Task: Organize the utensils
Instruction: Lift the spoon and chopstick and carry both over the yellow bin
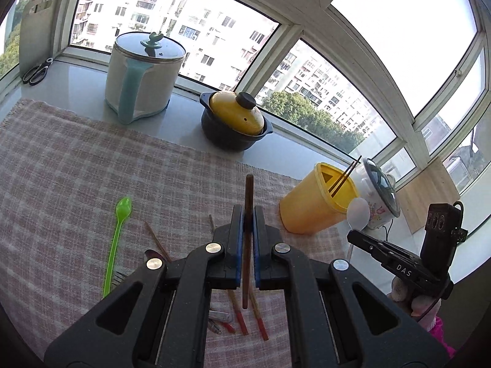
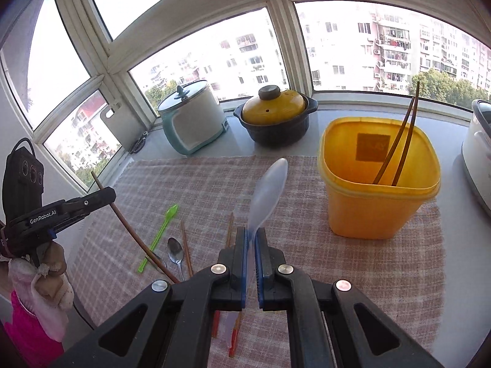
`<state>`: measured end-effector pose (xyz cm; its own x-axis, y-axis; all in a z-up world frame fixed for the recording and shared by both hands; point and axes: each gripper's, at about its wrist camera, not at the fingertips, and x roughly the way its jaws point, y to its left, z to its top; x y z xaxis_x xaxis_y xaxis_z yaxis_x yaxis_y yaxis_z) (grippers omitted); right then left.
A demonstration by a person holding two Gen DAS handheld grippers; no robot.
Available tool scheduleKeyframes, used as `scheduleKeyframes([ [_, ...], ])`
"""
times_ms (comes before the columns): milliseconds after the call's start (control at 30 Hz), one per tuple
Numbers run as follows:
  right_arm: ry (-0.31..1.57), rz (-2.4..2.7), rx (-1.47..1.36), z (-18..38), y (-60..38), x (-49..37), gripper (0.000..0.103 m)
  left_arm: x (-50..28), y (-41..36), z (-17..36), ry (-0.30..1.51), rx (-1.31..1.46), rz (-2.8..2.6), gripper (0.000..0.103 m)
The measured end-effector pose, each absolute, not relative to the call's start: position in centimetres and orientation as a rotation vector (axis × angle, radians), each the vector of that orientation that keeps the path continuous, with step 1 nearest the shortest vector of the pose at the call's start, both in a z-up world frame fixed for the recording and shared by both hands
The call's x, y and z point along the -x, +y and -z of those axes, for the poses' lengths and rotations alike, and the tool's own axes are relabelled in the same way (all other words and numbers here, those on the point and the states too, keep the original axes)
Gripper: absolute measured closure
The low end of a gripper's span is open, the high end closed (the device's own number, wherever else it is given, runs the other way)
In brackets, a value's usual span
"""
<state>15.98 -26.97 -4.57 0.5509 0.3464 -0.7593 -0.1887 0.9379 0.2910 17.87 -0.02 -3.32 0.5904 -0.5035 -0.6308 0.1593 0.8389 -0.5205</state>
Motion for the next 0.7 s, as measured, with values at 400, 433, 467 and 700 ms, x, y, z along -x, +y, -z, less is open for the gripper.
scheduleKeyframes([
  [400,0.826,-0.18,-0.193,1.1,-32.9,-16.5,0.101,-21.0,-4.8,-0.6,0.772,0.467,0.515,0.1],
  [433,0.82,-0.174,-0.196,0.9,-33.4,-16.6,0.101,-21.2,-5.1,-1.0,0.762,0.47,0.523,0.1],
  [467,0.814,-0.17,-0.199,0.7,-33.7,-16.7,0.101,-21.4,-5.5,-1.5,0.751,0.473,0.532,0.1],
  [700,0.755,-0.135,-0.201,-1.1,-35.3,-17.8,0.101,-23.5,-7.5,-3.9,0.689,0.483,0.566,0.1],
])
